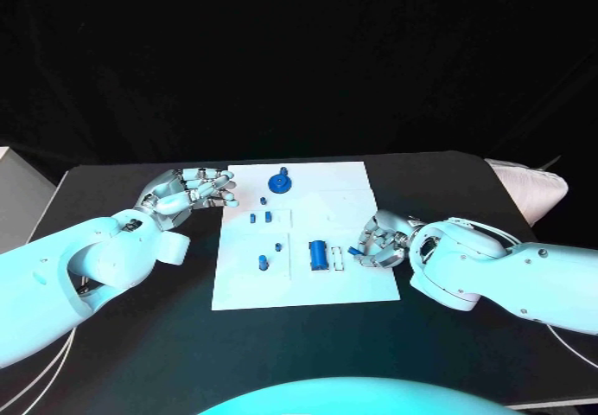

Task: Assemble the parts on the task board

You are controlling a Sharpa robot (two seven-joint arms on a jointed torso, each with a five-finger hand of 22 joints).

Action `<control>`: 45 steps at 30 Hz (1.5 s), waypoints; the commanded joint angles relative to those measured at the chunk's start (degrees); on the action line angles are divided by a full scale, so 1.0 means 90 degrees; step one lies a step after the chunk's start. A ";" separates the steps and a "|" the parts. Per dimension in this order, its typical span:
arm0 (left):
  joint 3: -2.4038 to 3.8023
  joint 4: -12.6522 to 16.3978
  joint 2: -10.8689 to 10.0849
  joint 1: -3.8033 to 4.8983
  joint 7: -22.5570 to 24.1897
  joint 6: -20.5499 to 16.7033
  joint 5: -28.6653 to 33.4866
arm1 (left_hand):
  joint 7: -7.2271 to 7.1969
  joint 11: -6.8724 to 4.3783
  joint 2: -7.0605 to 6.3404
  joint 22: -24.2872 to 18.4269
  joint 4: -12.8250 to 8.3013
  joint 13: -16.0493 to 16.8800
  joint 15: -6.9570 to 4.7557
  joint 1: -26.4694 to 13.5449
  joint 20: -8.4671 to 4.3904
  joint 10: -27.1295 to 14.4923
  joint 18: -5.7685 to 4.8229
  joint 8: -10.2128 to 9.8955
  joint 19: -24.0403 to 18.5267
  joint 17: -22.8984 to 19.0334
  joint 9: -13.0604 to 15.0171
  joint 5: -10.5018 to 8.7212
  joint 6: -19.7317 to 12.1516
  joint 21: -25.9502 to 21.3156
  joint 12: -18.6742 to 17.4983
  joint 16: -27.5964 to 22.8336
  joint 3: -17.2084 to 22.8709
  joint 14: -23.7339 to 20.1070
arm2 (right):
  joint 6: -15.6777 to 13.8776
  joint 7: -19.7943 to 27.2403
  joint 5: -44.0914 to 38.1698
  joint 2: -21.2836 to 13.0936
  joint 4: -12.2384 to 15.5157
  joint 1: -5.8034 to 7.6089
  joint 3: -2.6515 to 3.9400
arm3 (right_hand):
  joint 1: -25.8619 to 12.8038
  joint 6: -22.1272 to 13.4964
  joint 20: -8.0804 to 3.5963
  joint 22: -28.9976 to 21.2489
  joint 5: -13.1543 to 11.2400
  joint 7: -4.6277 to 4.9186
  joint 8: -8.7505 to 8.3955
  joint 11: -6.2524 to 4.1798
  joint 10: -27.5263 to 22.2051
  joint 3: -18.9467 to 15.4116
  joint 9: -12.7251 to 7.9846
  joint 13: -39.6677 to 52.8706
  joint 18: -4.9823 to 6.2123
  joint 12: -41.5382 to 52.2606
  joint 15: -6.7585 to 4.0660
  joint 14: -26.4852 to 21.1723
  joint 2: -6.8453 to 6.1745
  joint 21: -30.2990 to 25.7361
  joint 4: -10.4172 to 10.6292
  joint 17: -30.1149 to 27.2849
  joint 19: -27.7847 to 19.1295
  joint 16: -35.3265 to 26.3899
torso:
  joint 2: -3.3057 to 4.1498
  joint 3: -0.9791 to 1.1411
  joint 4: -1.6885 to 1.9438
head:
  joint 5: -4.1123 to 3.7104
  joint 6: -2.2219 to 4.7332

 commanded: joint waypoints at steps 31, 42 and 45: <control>0.0004 0.0032 -0.0008 -0.0001 -0.0018 0.0127 0.0093 | 0.0012 0.0017 0.0008 -0.0010 0.0050 -0.0011 0.0022 0.0036 -0.0005 0.0055 0.0069 0.0004 0.0047 0.0017 -0.0009 0.0024 0.0041 -0.0039 -0.0045 -0.0033 0.0002 0.0004 | 0.0071 -0.0102 0.0536 0.0531 -0.0348 -0.0055 -0.0008 | -0.0922 0.0135 -0.0015 0.1579 -0.0570 -0.0051 0.0050 -0.0028 0.0667 0.0315 0.0032 0.1676 -0.0018 0.0013 -0.0032 0.0664 0.0060 -0.0073 -0.0222 0.1676 0.0584 0.0027 | 0.0002 0.0000 -0.0001 | 0.0011 -0.0032; 0.0004 0.0041 -0.0023 -0.0001 -0.0039 0.0141 0.0094 | 0.0011 0.0017 0.0020 -0.0015 0.0064 -0.0010 0.0023 0.0035 -0.0004 0.0063 0.0069 0.0006 0.0051 0.0022 -0.0009 0.0023 0.0046 -0.0046 -0.0056 -0.0037 0.0005 0.0005 | 0.0394 -0.0129 0.0546 0.0586 -0.0425 -0.0052 -0.0008 | -0.1064 0.0164 -0.0017 0.1572 -0.0606 -0.0058 0.0057 -0.0032 0.0667 0.0281 0.0031 0.1676 -0.0013 0.0013 -0.0036 0.0664 0.0125 -0.0103 -0.0213 0.1676 0.0578 0.0027 | 0.0000 0.0000 -0.0001 | 0.0022 -0.0061; 0.0004 0.0043 -0.0028 -0.0001 -0.0045 0.0142 0.0094 | 0.0011 0.0017 0.0022 -0.0017 0.0070 -0.0010 0.0024 0.0031 -0.0004 0.0066 0.0069 0.0007 0.0052 0.0024 -0.0009 0.0022 0.0048 -0.0049 -0.0060 -0.0039 0.0004 0.0004 | 0.0404 -0.0131 0.0546 0.0597 -0.0431 -0.0052 -0.0008 | -0.1095 0.0170 -0.0017 0.1573 -0.0609 -0.0060 0.0059 -0.0034 0.0667 0.0279 0.0030 0.1676 -0.0014 0.0013 -0.0037 0.0664 0.0145 -0.0098 -0.0212 0.1676 0.0579 0.0027 | 0.0000 0.0000 0.0000 | 0.0025 -0.0068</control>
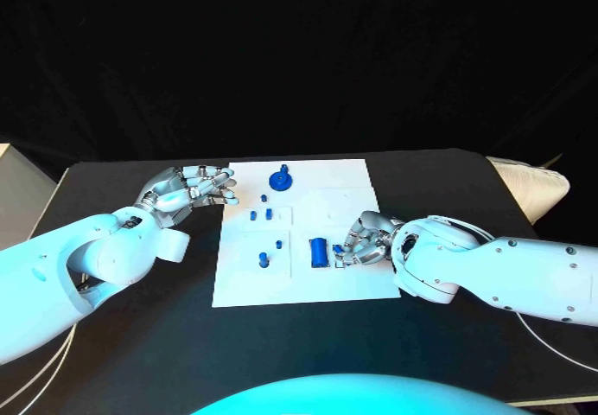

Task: Assemble the parts on the task board

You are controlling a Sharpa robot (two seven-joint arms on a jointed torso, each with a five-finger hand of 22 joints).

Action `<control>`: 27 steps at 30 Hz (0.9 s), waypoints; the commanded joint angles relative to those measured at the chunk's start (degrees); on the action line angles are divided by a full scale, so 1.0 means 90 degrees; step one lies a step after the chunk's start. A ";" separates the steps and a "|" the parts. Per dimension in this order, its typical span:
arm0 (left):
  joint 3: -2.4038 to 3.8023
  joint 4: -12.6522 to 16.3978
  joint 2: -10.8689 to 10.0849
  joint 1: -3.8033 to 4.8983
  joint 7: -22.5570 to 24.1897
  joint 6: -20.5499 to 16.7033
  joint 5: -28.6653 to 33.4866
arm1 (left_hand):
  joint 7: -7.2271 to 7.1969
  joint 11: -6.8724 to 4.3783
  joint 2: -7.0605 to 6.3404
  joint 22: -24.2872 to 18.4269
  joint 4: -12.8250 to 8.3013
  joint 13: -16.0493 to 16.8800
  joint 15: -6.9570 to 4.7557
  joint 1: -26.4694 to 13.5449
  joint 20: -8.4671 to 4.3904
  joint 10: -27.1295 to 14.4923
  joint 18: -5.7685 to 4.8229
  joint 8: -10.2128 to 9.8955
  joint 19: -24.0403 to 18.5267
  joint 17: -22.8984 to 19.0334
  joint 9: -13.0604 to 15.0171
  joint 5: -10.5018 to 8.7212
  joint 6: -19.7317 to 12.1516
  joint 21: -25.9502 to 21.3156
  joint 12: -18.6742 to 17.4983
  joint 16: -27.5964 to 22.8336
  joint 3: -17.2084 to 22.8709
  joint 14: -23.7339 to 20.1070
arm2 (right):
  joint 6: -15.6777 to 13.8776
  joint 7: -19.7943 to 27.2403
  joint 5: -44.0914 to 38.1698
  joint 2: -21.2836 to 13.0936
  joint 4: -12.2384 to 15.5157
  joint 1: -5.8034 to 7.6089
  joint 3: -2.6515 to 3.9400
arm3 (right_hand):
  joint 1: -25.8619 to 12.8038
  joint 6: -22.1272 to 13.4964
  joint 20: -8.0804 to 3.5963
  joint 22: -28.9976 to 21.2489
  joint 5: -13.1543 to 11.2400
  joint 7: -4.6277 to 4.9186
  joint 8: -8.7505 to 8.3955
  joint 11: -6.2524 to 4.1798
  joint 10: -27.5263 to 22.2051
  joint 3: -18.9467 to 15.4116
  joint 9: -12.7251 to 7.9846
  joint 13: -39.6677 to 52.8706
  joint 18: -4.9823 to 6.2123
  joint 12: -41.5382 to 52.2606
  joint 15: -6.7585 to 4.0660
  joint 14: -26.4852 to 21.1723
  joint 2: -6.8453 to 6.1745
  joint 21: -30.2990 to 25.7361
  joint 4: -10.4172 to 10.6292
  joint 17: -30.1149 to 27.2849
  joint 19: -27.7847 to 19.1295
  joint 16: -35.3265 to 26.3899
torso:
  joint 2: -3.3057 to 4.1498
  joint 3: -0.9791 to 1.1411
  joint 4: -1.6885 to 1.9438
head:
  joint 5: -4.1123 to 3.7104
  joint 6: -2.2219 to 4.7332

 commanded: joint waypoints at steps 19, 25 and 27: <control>0.0004 0.0000 0.0015 -0.0001 -0.0006 0.0135 0.0040 | 0.0009 -0.0005 0.0034 -0.0015 0.0057 -0.0005 0.0026 0.0009 -0.0001 0.0054 0.0067 0.0012 0.0055 0.0014 -0.0008 0.0021 0.0060 -0.0036 -0.0046 -0.0045 -0.0011 0.0003 | 0.0225 -0.0019 0.0015 0.0082 -0.0024 -0.0016 -0.0012 | -0.0525 0.0149 -0.0027 0.1589 -0.0103 -0.0020 0.0051 -0.0058 0.0666 -0.0134 -0.0004 0.1672 -0.0024 0.0013 -0.0051 0.0664 0.0149 0.0034 0.0012 0.1677 0.0589 0.0027 | 0.0005 -0.0002 -0.0002 | -0.0012 -0.0020; 0.0003 -0.0011 0.0023 -0.0001 -0.0008 0.0136 0.0039 | 0.0009 -0.0005 0.0034 -0.0015 0.0057 -0.0005 0.0026 0.0009 -0.0001 0.0054 0.0067 0.0012 0.0055 0.0014 -0.0008 0.0021 0.0060 -0.0036 -0.0046 -0.0045 -0.0011 0.0003 | 0.0216 -0.0013 0.0023 0.0090 -0.0006 -0.0016 -0.0012 | -0.0734 0.0167 -0.0028 0.1588 -0.0137 -0.0021 0.0052 -0.0059 0.0666 -0.0210 -0.0013 0.1672 -0.0024 0.0013 -0.0051 0.0664 0.0133 0.0030 0.0013 0.1677 0.0589 0.0027 | 0.0002 0.0003 0.0001 | -0.0015 -0.0021; 0.0003 -0.0011 0.0024 -0.0001 -0.0009 0.0137 0.0039 | 0.0009 -0.0005 0.0034 -0.0015 0.0057 -0.0005 0.0026 0.0009 -0.0001 0.0054 0.0067 0.0012 0.0055 0.0014 -0.0008 0.0021 0.0060 -0.0036 -0.0046 -0.0045 -0.0011 0.0003 | 0.0207 -0.0013 0.0024 0.0092 -0.0006 -0.0016 -0.0011 | -0.0870 0.0175 -0.0029 0.1588 -0.0093 -0.0021 0.0052 -0.0058 0.0666 -0.0283 -0.0020 0.1672 -0.0024 0.0013 -0.0051 0.0664 0.0111 0.0030 0.0010 0.1677 0.0589 0.0027 | -0.0001 0.0003 0.0001 | -0.0013 -0.0027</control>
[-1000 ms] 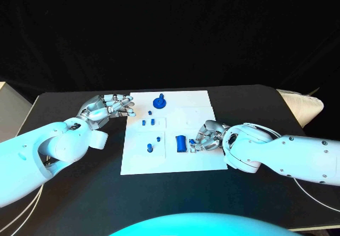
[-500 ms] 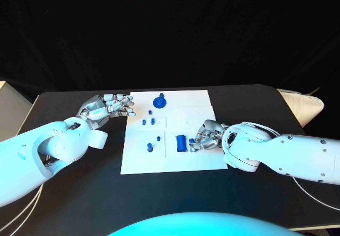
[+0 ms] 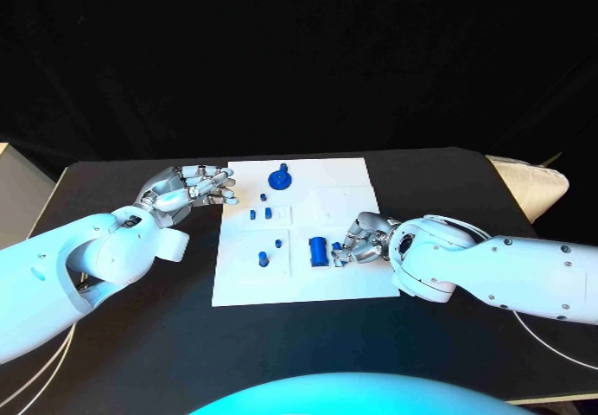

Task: Assemble the parts on the task board

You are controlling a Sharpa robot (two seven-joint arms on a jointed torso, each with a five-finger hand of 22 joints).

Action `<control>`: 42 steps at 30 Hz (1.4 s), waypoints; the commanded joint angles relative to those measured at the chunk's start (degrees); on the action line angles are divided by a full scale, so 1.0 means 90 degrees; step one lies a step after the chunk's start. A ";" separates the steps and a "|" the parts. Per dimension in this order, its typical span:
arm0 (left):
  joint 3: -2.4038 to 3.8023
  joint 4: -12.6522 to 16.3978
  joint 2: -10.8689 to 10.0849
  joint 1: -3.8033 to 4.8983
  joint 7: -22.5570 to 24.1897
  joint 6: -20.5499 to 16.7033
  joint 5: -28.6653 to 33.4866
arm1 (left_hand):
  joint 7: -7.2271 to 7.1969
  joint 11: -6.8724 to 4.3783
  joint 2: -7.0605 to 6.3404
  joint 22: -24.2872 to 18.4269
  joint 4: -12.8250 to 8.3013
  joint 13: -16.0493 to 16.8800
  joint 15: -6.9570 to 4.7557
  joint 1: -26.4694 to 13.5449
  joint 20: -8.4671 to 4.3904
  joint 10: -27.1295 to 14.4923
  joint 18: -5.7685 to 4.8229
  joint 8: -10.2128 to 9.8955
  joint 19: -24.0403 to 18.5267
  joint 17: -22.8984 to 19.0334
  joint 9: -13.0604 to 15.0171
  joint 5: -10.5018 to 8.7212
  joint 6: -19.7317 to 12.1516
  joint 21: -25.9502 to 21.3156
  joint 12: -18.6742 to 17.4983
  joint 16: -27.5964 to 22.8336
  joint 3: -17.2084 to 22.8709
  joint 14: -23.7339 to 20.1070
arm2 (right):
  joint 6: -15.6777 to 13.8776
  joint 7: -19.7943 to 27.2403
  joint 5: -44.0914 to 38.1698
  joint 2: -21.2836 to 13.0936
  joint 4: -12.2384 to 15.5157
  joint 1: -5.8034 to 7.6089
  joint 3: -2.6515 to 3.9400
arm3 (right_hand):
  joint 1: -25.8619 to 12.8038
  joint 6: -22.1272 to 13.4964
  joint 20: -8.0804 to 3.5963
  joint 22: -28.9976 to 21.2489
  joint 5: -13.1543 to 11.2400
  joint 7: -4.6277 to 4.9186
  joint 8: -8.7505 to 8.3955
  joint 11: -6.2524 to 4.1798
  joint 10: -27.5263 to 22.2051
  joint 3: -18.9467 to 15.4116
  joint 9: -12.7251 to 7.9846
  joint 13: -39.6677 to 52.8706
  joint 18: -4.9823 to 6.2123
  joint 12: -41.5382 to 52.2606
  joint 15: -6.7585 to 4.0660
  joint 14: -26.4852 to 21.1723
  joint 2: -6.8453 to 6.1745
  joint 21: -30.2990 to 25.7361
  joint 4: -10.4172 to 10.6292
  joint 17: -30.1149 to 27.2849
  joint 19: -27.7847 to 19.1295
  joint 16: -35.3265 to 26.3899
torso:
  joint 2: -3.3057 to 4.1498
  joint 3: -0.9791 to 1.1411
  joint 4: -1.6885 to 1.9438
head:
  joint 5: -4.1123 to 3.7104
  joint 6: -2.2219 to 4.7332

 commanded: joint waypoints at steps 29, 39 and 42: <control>0.0003 -0.0014 0.0021 -0.0004 0.0002 0.0096 0.0035 | -0.0015 -0.0006 0.0038 -0.0013 0.0043 -0.0006 0.0027 0.0003 0.0000 0.0056 0.0068 0.0014 0.0056 0.0013 -0.0007 0.0021 0.0041 -0.0042 -0.0030 -0.0026 0.0014 0.0001 | 0.0016 0.0106 0.0052 -0.0158 0.0122 -0.0010 0.0002 | -0.0239 0.0048 -0.0036 0.1582 -0.0127 0.0000 0.0037 -0.0066 0.0665 -0.0515 -0.0027 0.1674 -0.0022 0.0013 -0.0060 0.0664 -0.0075 0.0023 -0.0030 0.1677 0.0587 0.0027 | -0.0004 0.0008 -0.0002 | 0.0010 -0.0012; 0.0003 -0.0028 0.0042 -0.0021 0.0015 0.0103 0.0035 | -0.0015 -0.0006 0.0038 -0.0013 0.0043 -0.0006 0.0027 0.0003 0.0000 0.0056 0.0068 0.0014 0.0056 0.0013 -0.0007 0.0021 0.0041 -0.0042 -0.0030 -0.0026 0.0014 0.0001 | -0.0211 0.0292 0.0094 -0.0319 0.0149 -0.0011 0.0004 | 0.0789 -0.0019 -0.0026 0.1554 -0.1037 0.0028 -0.0004 -0.0046 0.0665 -0.1350 -0.0095 0.1674 -0.0002 0.0013 -0.0047 0.0664 -0.0037 -0.0090 -0.0007 0.1677 0.0563 0.0027 | -0.0018 0.0009 -0.0012 | 0.0003 0.0013; 0.0003 -0.0041 0.0055 -0.0031 0.0040 0.0091 0.0035 | -0.0015 -0.0006 0.0038 -0.0013 0.0043 -0.0006 0.0027 0.0003 0.0000 0.0056 0.0068 0.0014 0.0056 0.0013 -0.0007 0.0021 0.0041 -0.0042 -0.0030 -0.0026 0.0014 0.0001 | -0.0508 0.0575 0.0273 -0.0373 0.0128 -0.0011 0.0006 | 0.0961 -0.0094 -0.0005 0.1538 -0.1045 0.0069 -0.0075 -0.0010 0.0665 -0.1718 -0.0154 0.1674 0.0009 0.0013 -0.0018 0.0664 0.0090 -0.0153 0.0005 0.1677 0.0550 0.0027 | -0.0020 0.0008 -0.0017 | -0.0001 0.0041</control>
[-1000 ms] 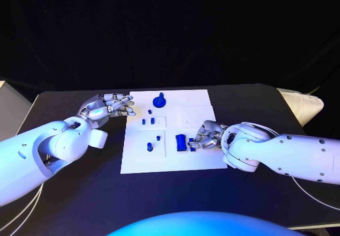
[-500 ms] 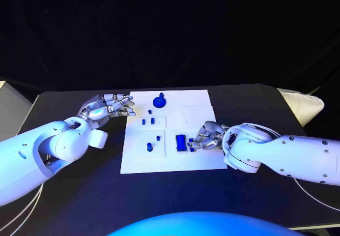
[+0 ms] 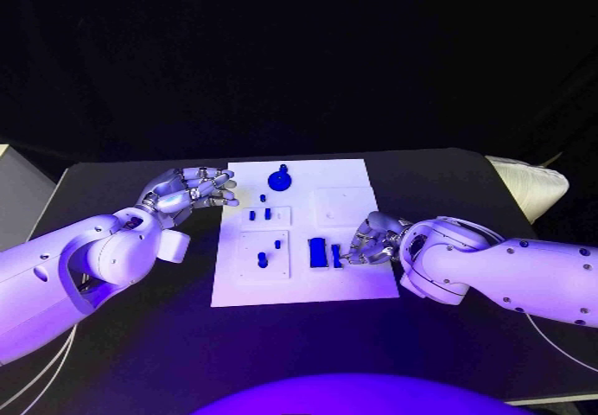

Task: Assemble the parts on the task board

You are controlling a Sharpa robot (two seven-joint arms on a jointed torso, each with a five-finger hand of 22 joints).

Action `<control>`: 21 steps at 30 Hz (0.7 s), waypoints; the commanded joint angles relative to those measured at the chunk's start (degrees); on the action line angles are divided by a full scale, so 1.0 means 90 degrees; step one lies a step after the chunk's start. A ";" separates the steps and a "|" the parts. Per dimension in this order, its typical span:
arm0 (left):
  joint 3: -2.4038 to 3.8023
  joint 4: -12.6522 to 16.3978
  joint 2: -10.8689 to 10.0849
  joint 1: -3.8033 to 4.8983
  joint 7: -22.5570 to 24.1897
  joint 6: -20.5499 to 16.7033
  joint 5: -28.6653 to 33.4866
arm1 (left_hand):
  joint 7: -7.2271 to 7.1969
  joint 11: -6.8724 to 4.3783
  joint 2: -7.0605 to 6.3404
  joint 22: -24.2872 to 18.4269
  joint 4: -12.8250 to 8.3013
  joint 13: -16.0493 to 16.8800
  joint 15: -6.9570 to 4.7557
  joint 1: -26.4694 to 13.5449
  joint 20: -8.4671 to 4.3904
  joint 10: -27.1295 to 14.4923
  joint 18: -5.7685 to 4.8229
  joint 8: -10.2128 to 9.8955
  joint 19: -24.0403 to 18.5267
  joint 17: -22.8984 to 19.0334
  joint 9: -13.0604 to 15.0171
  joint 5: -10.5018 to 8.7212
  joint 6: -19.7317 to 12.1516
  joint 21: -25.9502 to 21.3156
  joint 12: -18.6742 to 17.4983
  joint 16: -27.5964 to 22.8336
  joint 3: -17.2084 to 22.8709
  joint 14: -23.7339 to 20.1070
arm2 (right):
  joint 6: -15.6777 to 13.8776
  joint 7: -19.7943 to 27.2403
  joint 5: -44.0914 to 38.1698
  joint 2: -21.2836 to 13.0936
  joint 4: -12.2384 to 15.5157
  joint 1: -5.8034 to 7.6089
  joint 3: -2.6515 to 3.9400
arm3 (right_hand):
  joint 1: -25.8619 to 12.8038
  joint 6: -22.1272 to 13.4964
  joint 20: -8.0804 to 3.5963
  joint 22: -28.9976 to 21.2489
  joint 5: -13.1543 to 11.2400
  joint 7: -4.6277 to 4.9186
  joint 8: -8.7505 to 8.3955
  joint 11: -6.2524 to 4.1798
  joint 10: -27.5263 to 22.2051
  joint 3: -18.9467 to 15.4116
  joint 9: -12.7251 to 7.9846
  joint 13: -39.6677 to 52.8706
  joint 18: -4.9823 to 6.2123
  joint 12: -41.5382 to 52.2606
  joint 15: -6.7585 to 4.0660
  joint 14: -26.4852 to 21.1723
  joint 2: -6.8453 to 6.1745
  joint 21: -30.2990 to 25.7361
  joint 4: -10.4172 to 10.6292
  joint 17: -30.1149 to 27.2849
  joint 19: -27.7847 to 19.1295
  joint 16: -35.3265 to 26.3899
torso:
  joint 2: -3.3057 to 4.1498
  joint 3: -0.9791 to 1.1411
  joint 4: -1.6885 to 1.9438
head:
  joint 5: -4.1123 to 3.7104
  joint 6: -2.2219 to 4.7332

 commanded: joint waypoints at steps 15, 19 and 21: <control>0.0002 -0.0465 0.0303 -0.0047 0.0493 -0.0224 0.0138 | -0.0041 0.0019 0.0027 -0.0099 0.0083 -0.0035 0.0075 0.0086 0.0033 -0.0002 0.0059 0.0011 0.0022 -0.0054 -0.0011 0.0019 0.0023 -0.0172 -0.0368 -0.0387 0.0003 -0.0106 | -0.1436 0.4369 0.4259 0.0136 -0.1153 0.0153 0.0088 | 0.0694 -0.0711 0.0239 0.0173 0.0271 0.0333 -0.0533 0.0311 -0.0653 -0.0264 -0.0273 0.0339 0.0702 -0.2726 0.0226 0.0068 0.0431 -0.4461 -0.0015 -0.0010 -0.0493 -0.1259 | -0.0206 -0.0038 -0.0098 | 0.0014 0.0280; 0.0002 -0.0696 0.0455 -0.0048 0.0736 -0.0431 0.0232 | -0.0114 0.0072 0.0014 -0.0314 0.0146 -0.0035 0.0160 0.0137 0.0136 0.0109 0.0049 -0.0085 -0.0164 -0.0169 -0.0053 0.0011 -0.0094 -0.0514 -0.0834 -0.1044 0.0021 -0.0158 | -0.1344 0.4982 0.4918 0.0422 -0.1755 0.0168 0.0129 | 0.1021 -0.0913 0.0355 -0.1310 0.0106 0.0463 -0.0642 0.0431 -0.2199 -0.0008 -0.0435 -0.1487 0.1068 -0.5669 0.0348 -0.0807 0.0426 -0.7599 -0.0015 -0.1842 -0.1303 -0.3187 | -0.0288 -0.0051 -0.0146 | 0.0039 0.0407; 0.0002 -0.0845 0.0537 -0.0048 0.0878 -0.0524 0.0312 | -0.0161 0.0113 0.0012 -0.0455 0.0162 -0.0033 0.0212 0.0143 0.0205 0.0164 0.0059 -0.0141 -0.0226 -0.0211 -0.0096 0.0012 -0.0121 -0.0712 -0.1069 -0.1368 0.0016 -0.0161 | -0.1285 0.5245 0.5156 0.0595 -0.2077 0.0172 0.0163 | 0.1205 -0.1048 0.0471 -0.1898 -0.0211 0.0538 -0.0705 0.0524 -0.2514 0.0287 -0.0581 -0.2378 0.1062 -0.6512 0.0450 -0.1570 0.0379 -0.8158 -0.0012 -0.3060 -0.1531 -0.4759 | -0.0303 -0.0043 -0.0171 | 0.0059 0.0491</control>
